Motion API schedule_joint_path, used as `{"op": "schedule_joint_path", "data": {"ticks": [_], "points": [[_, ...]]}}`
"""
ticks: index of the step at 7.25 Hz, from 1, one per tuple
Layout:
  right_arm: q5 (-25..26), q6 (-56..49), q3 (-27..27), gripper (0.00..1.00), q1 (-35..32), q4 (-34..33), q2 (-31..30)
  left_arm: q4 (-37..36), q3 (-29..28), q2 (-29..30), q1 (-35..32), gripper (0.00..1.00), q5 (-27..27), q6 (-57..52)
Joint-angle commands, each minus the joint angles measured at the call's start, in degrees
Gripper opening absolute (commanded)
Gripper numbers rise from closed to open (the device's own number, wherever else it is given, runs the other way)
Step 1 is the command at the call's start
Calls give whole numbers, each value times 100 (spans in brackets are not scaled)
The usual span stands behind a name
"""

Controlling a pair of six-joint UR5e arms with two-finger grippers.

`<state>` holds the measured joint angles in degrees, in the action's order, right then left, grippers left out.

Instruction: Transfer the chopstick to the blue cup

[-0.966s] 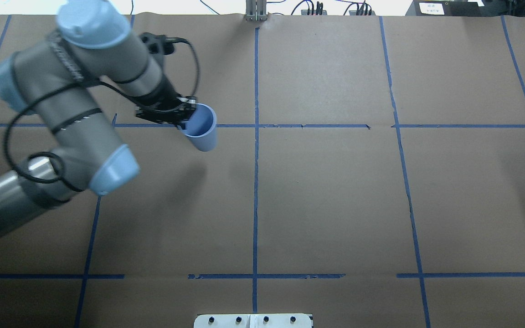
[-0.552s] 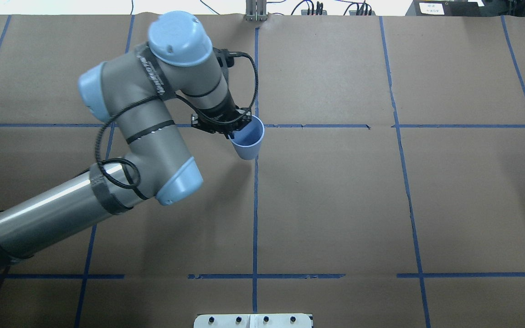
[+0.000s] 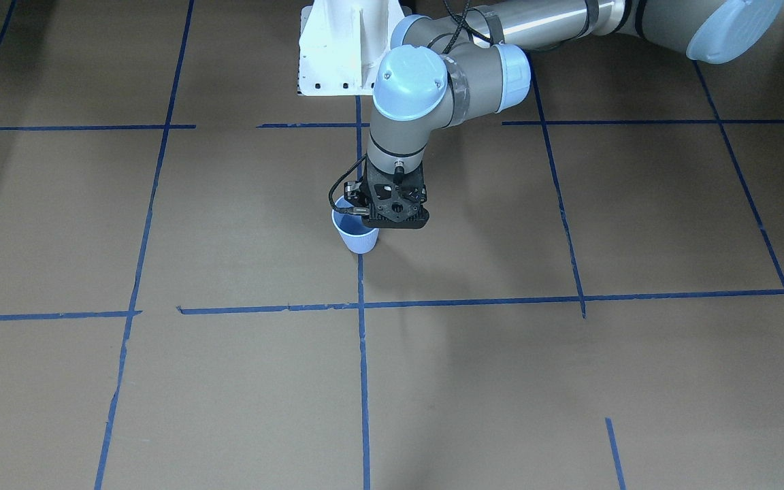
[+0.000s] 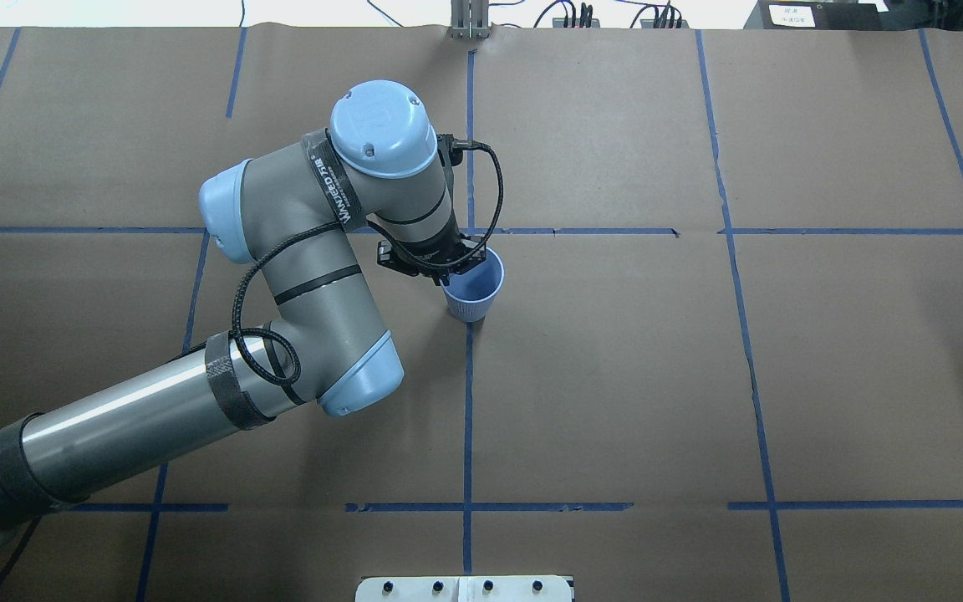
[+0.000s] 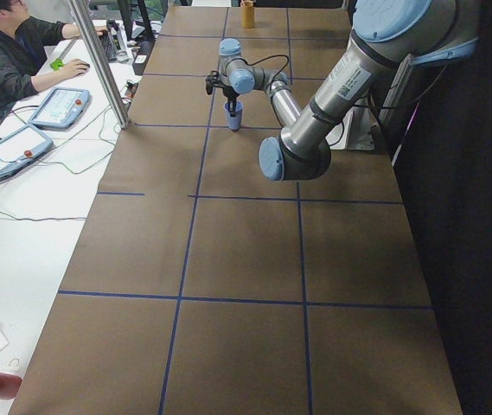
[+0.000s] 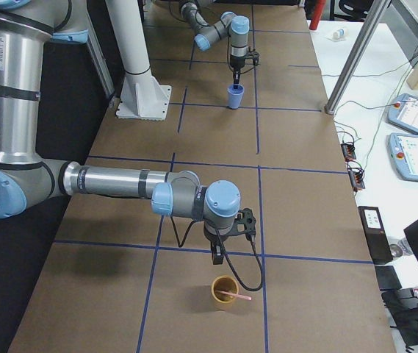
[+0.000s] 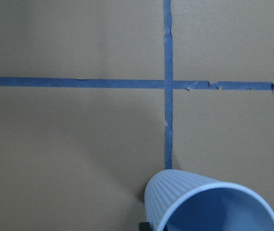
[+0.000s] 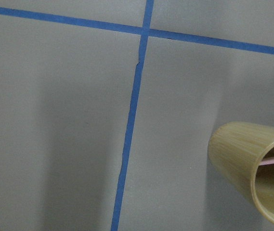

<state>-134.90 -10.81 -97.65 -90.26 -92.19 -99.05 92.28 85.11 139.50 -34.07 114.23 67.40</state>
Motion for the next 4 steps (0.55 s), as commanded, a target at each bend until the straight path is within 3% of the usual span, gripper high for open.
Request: {"op": "schedule_joint_path", "data": {"ticks": [1,2,3,4], "points": [[7,0,0,100,0,8,0,0,5,-45,24,36,-6,-8],[7,0,0,100,0,9,0,-8,14,-45,24,53,-6,-8],[7,0,0,100,0,9,0,-26,75,-37,6,80,-6,-8],[7,9,-17,100,0,9,0,-96,284,-36,-90,87,3,-8]]}}
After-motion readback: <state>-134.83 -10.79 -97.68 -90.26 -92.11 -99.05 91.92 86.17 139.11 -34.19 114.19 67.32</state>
